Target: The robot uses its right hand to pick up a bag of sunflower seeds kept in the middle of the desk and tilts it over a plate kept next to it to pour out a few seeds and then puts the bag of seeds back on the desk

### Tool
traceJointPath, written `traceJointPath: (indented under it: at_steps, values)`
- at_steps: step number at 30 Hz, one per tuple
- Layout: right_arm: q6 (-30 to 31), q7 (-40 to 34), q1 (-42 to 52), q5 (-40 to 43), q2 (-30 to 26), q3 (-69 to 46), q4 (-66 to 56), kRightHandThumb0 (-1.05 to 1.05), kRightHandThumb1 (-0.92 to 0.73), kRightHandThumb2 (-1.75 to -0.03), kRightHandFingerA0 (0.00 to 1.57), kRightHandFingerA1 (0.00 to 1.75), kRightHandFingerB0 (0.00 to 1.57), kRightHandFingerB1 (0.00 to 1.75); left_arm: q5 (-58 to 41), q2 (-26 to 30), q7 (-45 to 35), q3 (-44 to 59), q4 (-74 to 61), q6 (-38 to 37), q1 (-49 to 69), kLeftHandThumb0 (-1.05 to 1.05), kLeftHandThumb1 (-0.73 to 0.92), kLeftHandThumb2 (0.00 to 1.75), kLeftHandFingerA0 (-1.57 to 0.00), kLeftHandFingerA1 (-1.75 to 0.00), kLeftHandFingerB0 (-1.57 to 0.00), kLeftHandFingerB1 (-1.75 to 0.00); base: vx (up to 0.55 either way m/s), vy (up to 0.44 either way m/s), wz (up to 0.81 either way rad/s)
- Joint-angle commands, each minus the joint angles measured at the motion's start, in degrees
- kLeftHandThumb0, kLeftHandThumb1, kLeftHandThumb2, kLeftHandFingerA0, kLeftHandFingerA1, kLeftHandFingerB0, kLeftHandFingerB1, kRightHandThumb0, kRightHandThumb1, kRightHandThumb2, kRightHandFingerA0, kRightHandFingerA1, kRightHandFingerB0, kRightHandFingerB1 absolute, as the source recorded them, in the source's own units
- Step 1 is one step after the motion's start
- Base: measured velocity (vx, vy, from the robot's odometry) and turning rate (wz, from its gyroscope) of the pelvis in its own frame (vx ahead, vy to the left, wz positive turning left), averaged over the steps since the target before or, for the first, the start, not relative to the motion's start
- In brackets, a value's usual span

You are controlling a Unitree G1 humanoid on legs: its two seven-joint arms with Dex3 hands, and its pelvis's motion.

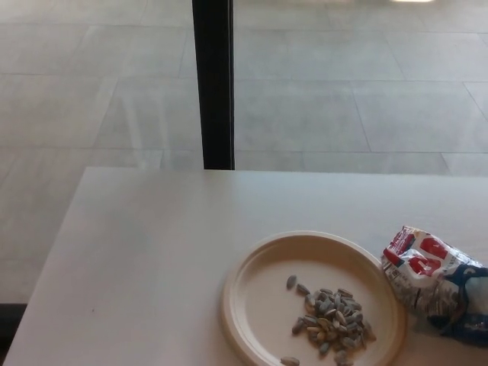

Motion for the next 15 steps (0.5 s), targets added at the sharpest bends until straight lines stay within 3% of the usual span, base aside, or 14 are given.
traceJointPath:
  at_steps: [1,2,3,4,5,6,7,9,10,11,15]
  values:
    - [-0.7,0.6,0.7,-0.4,-1.9,1.8,-0.1,-0.76,-0.49,-0.89,0.00,0.54,0.04,0.45,2.0,1.1,0.7,-1.5,0.0,-0.1,0.5,-0.86,0.77,1.14,-0.46,-0.62,-0.26,-0.50,0.00,0.000,0.00]
    - [-0.7,0.5,0.9,-0.6,-2.0,2.3,-0.1,-0.75,-0.49,-0.89,0.00,0.61,0.04,0.49,1.9,1.1,0.8,-1.5,-0.1,0.0,0.5,-0.89,0.92,0.73,-0.58,-0.70,-0.33,-0.39,0.00,0.000,0.00]
    - [-0.6,0.3,1.1,-0.9,-2.0,2.9,-0.2,-0.75,-0.49,-0.89,0.00,0.61,0.04,0.49,1.8,1.1,0.9,-1.6,-0.2,0.1,0.4,-0.89,0.92,0.73,-0.58,-0.70,-0.33,-0.39,0.00,0.000,0.00]
    - [-1.4,-0.2,1.7,-1.4,-1.8,3.6,-0.2,-0.40,-0.39,-0.98,0.04,0.56,0.00,0.54,1.4,1.2,0.6,-1.3,-0.1,0.6,-0.1,-0.85,0.74,1.11,-0.44,-0.64,-0.29,-0.52,0.00,0.000,0.00]
    - [-2.1,-0.5,2.1,-2.1,-1.5,4.7,-0.2,-0.40,-0.38,-0.98,0.04,0.56,0.00,0.54,0.0,1.1,0.0,0.0,-0.1,1.3,-0.5,-0.83,0.72,1.10,-0.43,-0.62,-0.32,-0.52,0.00,0.000,0.00]
    - [-1.7,-0.4,1.9,-2.1,-1.5,5.0,-0.1,-0.40,-0.38,-0.97,0.04,0.57,0.00,0.53,-0.2,1.2,0.1,0.2,-0.1,1.4,-0.3,-0.84,0.92,0.68,-0.46,-0.52,-0.34,-0.38,0.00,0.000,0.00]
    - [-1.6,-0.4,2.0,-2.1,-1.4,5.5,-0.1,-0.73,-0.51,-0.84,0.09,0.64,0.04,0.54,-1.2,1.1,-0.3,1.4,0.0,2.1,-0.4,-0.83,0.89,0.67,-0.45,-0.52,-0.33,-0.39,0.00,0.000,0.00]
    - [-1.8,-0.6,2.9,-1.7,-1.0,5.8,0.0,-0.76,-0.51,-0.85,0.10,0.64,0.05,0.54,0.3,1.5,-0.5,0.5,0.0,1.6,-0.4,-0.85,0.92,0.67,-0.45,-0.51,-0.31,-0.37,0.00,0.000,0.00]
    - [-2.0,-0.9,3.1,-1.5,-0.8,5.9,0.0,-0.73,-0.65,-0.59,0.07,0.68,0.06,0.51,1.4,1.8,-0.4,-0.4,0.0,1.4,-0.5,-0.86,0.92,0.71,-0.44,-0.51,-0.29,-0.37,0.00,0.000,0.00]
    - [-2.0,-0.8,3.0,-0.8,-0.4,5.5,0.1,-0.40,-0.36,-0.97,0.04,0.57,0.00,0.53,2.3,2.2,-0.3,-1.3,-0.1,0.8,-0.3,-0.84,0.92,0.72,-0.46,-0.52,-0.29,-0.38,0.00,0.000,0.00]
    - [-1.6,-1.0,3.1,0.1,0.6,4.9,-0.1,-0.40,-0.35,-0.96,0.05,0.57,0.00,0.52,2.0,2.6,-0.5,-1.5,-0.3,1.2,-0.9,-0.86,0.92,0.72,-0.49,-0.59,-0.28,-0.40,0.00,0.000,0.00]
